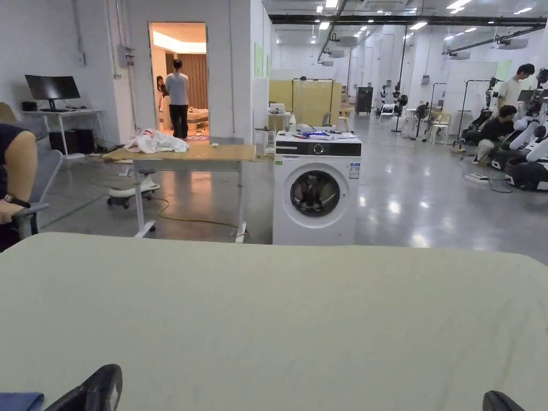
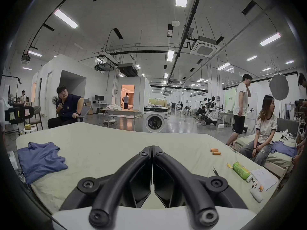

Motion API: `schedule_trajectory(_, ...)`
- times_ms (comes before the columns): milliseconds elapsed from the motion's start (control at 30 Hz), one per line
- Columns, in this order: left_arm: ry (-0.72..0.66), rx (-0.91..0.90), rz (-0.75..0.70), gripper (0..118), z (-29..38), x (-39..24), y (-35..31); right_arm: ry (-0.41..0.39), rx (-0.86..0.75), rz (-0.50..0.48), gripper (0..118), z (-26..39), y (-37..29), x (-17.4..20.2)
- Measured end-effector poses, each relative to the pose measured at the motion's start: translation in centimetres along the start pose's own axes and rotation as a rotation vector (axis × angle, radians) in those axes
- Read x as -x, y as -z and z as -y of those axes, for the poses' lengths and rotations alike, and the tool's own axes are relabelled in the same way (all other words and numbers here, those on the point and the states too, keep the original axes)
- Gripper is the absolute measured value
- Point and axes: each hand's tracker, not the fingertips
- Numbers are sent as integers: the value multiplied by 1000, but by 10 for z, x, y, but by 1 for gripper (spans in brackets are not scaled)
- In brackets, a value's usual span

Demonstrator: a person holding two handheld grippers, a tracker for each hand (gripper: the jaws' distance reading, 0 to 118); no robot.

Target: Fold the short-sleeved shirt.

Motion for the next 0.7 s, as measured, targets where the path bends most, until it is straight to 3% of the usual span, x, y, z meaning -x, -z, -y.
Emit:
schedule_trajectory(33, 87, 4, -22, 0, -2, -4, 1, -49, 3, 13, 0, 0, 1, 0)
schedule_trajectory(67, 238, 2, -21, 0, -3, -10, 1, -180, 2, 59, 0, 0, 2, 7)
schedule_trajectory(100, 402, 7, -1, 0, -1, -16, 1, -355, -12, 120, 0, 2, 3, 17)
schedule_trajectory(133, 606, 9, 3, 0, 4, -25, 1, -603, -27, 149, 0, 10, 4, 31)
schedule_trajectory(167, 819, 10, -3, 0, 13, -32, 2, -796, -33, 126, 0, 21, 6, 40)
schedule_trajectory(267, 1326, 46, 31, 0, 52, -39, 6, -1245, 2, 8, 0, 58, 7, 55)
schedule_trajectory(367, 1585, 98, 157, 0, 84, -34, 5, -1607, 0, -155, 0, 102, 2, 60)
schedule_trajectory(400, 1625, 129, 199, 0, 91, -32, 4, -1662, -22, -193, 0, 112, -1, 58)
schedule_trajectory(433, 1648, 151, 225, 0, 98, -29, 3, -1687, -27, -231, 0, 120, -4, 58)
schedule_trajectory(500, 1536, 122, 219, 0, 97, -29, 2, -1627, 1, -221, 0, 122, -5, 59)
schedule_trajectory(533, 1390, 123, 187, 0, 87, -29, 3, -1511, 20, -197, 0, 117, -5, 58)
schedule_trajectory(600, 1008, 194, 113, 0, 58, -23, 5, -1195, 61, -117, 0, 91, 2, 61)
schedule_trajectory(700, 451, 122, 61, 0, 17, -6, 6, -656, 70, -45, 0, 41, 12, 49)
